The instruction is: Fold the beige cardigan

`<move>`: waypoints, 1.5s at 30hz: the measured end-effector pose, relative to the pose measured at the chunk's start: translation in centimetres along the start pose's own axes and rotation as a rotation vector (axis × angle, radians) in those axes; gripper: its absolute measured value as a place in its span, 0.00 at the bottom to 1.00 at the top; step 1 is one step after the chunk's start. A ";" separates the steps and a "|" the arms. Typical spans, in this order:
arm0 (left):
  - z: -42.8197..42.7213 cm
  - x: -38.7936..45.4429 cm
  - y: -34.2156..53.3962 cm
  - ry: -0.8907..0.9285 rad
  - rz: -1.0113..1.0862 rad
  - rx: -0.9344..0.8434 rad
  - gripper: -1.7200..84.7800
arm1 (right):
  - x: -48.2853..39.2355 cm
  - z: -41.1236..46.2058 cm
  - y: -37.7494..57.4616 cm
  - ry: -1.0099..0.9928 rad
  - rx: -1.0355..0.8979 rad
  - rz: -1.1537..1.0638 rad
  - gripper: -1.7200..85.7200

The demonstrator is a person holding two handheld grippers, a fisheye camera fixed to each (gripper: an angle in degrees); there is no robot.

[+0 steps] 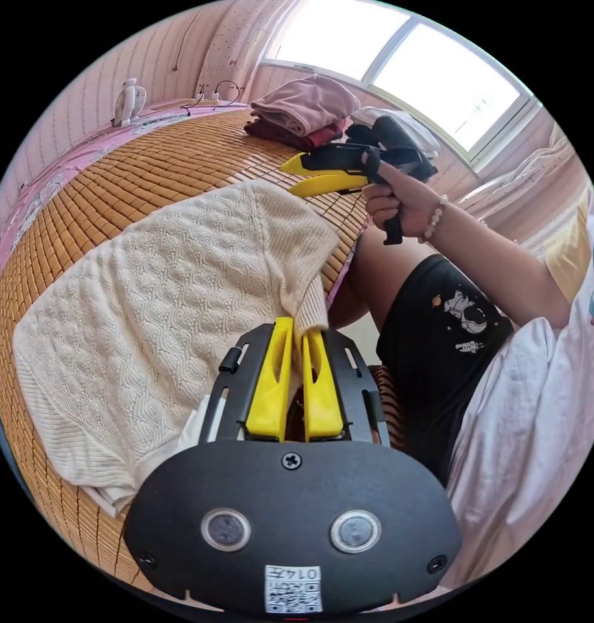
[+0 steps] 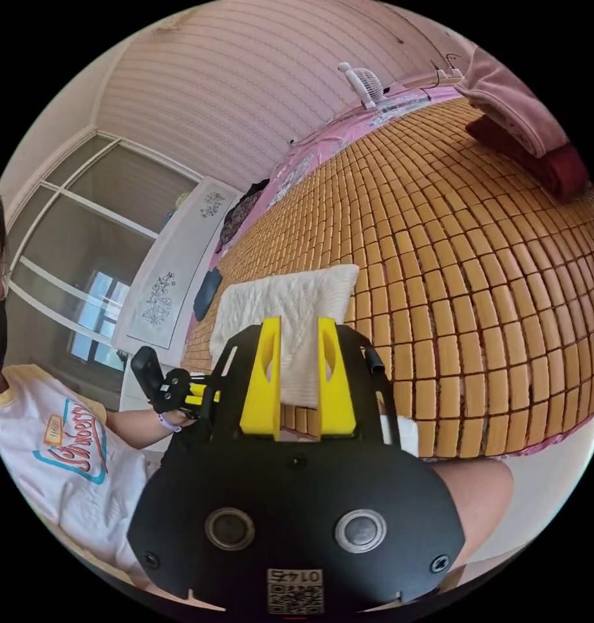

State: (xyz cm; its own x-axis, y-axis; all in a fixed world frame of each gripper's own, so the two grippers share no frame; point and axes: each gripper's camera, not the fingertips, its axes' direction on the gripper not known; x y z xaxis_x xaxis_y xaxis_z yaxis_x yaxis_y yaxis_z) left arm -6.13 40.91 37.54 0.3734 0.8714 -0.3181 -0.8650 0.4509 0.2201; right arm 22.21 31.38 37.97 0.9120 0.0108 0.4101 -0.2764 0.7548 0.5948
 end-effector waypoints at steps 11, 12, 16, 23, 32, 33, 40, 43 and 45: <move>-4.8 -1.5 3.9 0.015 0.019 0.043 0.01 | 6.4 1.7 2.3 -0.211 -0.054 0.174 0.07; -5.1 -1.5 3.8 0.026 0.027 0.058 0.01 | 6.7 0.5 2.8 -0.233 -0.043 0.167 0.06; -6.8 -1.6 2.1 0.159 0.028 0.206 0.01 | 5.9 -6.1 4.6 -0.190 0.047 0.128 0.05; -9.0 -4.5 3.8 0.276 -0.042 0.414 0.02 | -1.7 -12.0 2.5 -0.052 0.113 -0.073 0.06; -12.9 -16.1 15.6 -0.056 -0.674 0.456 0.06 | -15.2 11.9 -5.6 0.039 -0.209 -0.381 0.12; -13.1 -16.7 16.0 -0.057 -0.687 0.457 0.06 | -15.3 13.1 -5.6 0.029 -0.232 -0.372 0.13; -12.8 -21.3 11.0 -0.122 -0.542 0.502 0.16 | -10.3 5.3 0.9 0.145 -0.077 -0.287 0.15; -10.9 -23.7 6.3 -0.153 -0.468 0.438 0.22 | -6.4 2.9 4.9 0.210 -0.075 -0.153 0.18; -9.4 -25.4 3.8 -0.149 -0.439 0.378 0.25 | -4.6 2.4 7.0 0.178 -0.069 -0.065 0.20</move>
State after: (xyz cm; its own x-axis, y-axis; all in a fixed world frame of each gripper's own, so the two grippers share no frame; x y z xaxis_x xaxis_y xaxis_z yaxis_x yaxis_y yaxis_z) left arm -22.01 18.70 37.78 0.7357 0.5932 -0.3270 -0.4500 0.7888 0.4186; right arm 15.40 35.05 41.88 0.9680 0.0716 0.2404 -0.1995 0.8009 0.5646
